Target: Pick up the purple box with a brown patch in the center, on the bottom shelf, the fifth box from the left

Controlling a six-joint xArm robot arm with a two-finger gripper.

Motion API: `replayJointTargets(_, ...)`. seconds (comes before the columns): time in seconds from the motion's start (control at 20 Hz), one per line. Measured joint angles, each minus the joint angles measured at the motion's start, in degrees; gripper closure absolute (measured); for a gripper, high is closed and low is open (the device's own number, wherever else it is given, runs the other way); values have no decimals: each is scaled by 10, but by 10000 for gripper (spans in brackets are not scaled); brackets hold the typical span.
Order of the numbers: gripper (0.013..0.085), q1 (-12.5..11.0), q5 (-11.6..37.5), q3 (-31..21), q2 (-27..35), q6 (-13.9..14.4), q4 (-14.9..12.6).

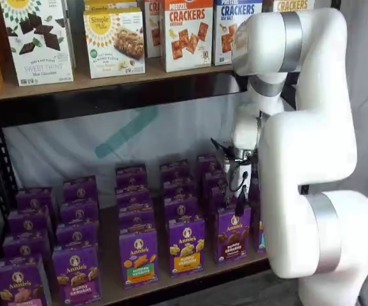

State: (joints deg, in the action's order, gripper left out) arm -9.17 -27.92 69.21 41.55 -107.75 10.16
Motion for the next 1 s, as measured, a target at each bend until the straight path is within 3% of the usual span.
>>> replayJointTargets(0.15, 130, 4, 34, -2, 11, -12, 16)
replayJointTargets(0.35, 130, 5, 37, 10, 28, -14, 19)
replayJointTargets(1.0, 130, -2, 40, 60, 78, 11, -17)
